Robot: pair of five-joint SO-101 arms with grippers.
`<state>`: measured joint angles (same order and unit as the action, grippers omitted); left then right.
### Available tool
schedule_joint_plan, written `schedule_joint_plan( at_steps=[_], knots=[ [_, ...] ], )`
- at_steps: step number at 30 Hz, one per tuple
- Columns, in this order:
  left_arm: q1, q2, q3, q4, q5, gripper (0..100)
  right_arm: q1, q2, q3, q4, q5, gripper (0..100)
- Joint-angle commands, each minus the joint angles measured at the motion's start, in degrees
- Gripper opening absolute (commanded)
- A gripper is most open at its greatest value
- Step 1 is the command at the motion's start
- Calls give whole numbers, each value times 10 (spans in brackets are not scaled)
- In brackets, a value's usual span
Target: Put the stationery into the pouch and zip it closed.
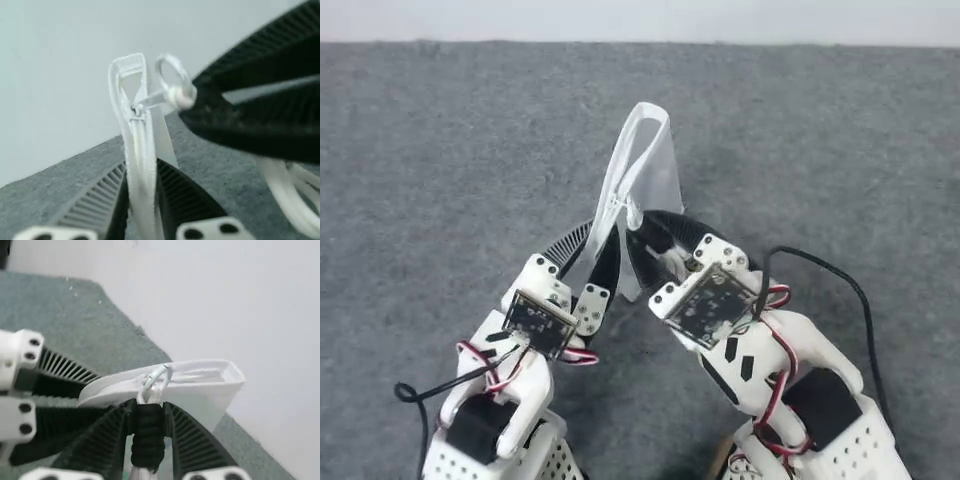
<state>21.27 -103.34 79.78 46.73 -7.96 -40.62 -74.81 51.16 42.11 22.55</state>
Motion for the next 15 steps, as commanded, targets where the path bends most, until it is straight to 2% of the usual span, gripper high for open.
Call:
schedule_joint_plan(
  at_steps=[1,9,15],
  knots=[
    [-1,-7,-32,16,-33,9,6,-14,-11,-49,-20,6],
    [-1,-7,-32,33,-42,9,12,-7,-11,-128,-21,6],
    [-1,-7,-32,37,-42,8,65,31,-14,-171,-22,6]
  ],
)
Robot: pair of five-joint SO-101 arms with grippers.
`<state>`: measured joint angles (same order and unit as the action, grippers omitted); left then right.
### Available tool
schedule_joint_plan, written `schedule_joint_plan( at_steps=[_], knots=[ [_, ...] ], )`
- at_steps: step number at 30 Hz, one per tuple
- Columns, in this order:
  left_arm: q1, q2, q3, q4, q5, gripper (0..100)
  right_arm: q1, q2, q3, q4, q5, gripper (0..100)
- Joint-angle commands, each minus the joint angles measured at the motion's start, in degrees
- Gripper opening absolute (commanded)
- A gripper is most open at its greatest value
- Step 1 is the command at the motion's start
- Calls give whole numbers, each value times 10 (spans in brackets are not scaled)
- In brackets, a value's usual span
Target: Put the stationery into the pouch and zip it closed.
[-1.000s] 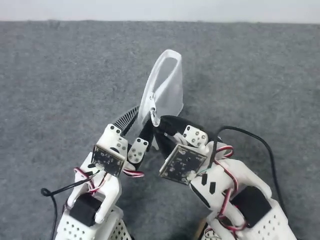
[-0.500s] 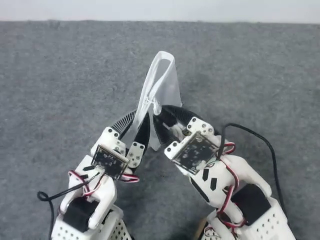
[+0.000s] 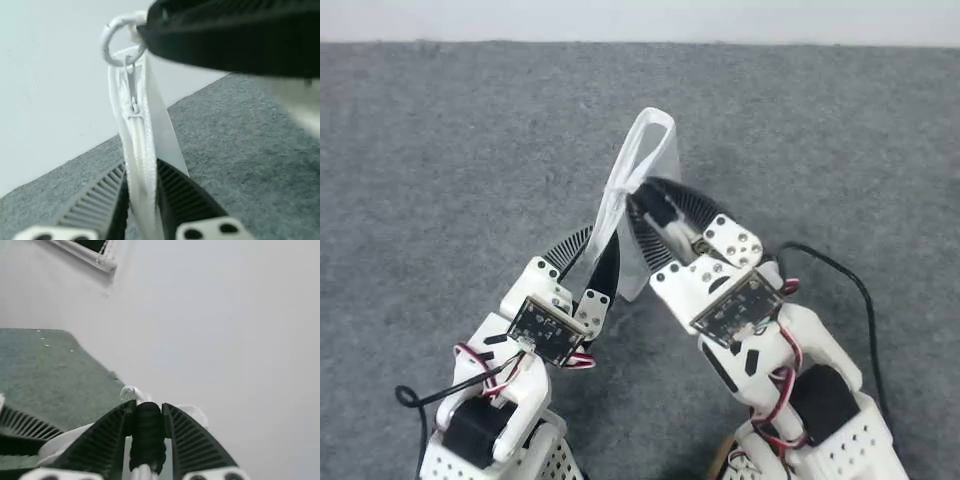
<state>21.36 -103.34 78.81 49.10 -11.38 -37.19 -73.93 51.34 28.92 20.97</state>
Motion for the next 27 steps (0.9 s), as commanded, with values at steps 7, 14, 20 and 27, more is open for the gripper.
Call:
schedule_joint_plan(
  at_steps=[7,14,20,27],
  knots=[
    [-2,-7,-22,13,-8,8,71,122,-28,-104,-7,6],
    [-3,-7,-21,14,-8,7,107,199,-84,-106,-7,6],
    [-3,-7,-15,14,-8,7,126,266,-133,-110,-7,6],
    [-3,-7,-13,14,-8,7,144,329,-188,-110,-7,6]
  ],
)
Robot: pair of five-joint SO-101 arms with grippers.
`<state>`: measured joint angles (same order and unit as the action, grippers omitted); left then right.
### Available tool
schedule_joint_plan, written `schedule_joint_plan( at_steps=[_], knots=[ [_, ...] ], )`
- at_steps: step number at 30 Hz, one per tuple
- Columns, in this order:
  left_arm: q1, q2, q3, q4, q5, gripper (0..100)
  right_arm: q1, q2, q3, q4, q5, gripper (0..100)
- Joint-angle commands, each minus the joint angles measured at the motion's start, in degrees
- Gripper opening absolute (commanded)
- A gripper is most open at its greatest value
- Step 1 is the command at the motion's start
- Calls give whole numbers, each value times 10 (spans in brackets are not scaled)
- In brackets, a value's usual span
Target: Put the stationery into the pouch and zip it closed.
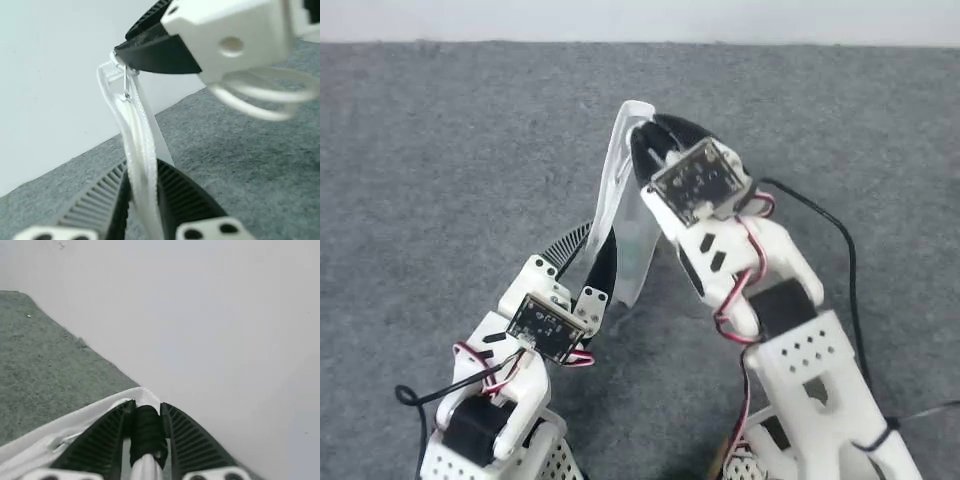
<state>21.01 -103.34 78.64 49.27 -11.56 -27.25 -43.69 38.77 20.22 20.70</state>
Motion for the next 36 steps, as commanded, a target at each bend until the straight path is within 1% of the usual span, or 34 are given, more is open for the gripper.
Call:
schedule_joint_plan(
  at_steps=[1,5,20,36],
  knots=[
    [1,-7,-11,12,-6,7,44,34,-69,-23,-4,6],
    [1,-7,-11,12,-6,7,47,67,-101,-23,-1,6],
    [-1,-7,-10,12,-6,7,108,230,-236,-23,-1,6],
    [-2,-7,-10,12,-6,7,152,323,-305,-23,0,6]
  ],
)
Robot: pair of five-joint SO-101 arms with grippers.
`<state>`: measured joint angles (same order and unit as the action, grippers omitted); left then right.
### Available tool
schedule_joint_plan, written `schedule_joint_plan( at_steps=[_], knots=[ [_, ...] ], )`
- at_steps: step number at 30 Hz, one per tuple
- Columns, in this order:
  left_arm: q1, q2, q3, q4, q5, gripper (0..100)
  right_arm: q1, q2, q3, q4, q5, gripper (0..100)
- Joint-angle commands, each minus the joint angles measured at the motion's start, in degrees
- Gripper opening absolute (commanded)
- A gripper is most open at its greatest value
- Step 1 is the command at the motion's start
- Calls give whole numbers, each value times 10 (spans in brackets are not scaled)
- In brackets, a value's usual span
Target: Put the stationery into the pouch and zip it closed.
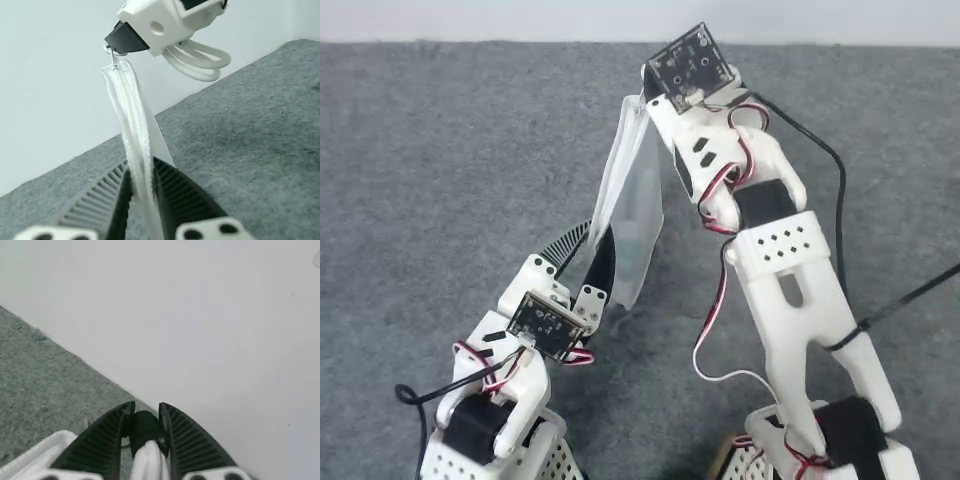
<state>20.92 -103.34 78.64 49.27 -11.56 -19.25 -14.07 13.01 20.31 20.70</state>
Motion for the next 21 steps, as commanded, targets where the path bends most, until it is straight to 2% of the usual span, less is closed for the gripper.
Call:
schedule_joint_plan(
  at_steps=[1,14,21],
  knots=[
    [-1,-7,-10,12,-6,7,73,29,-47,-24,0,6],
    [-1,-7,-10,11,-4,7,58,25,-41,0,0,13],
    [0,-7,-10,11,-4,9,23,-44,-39,94,-1,180]
  ],
)
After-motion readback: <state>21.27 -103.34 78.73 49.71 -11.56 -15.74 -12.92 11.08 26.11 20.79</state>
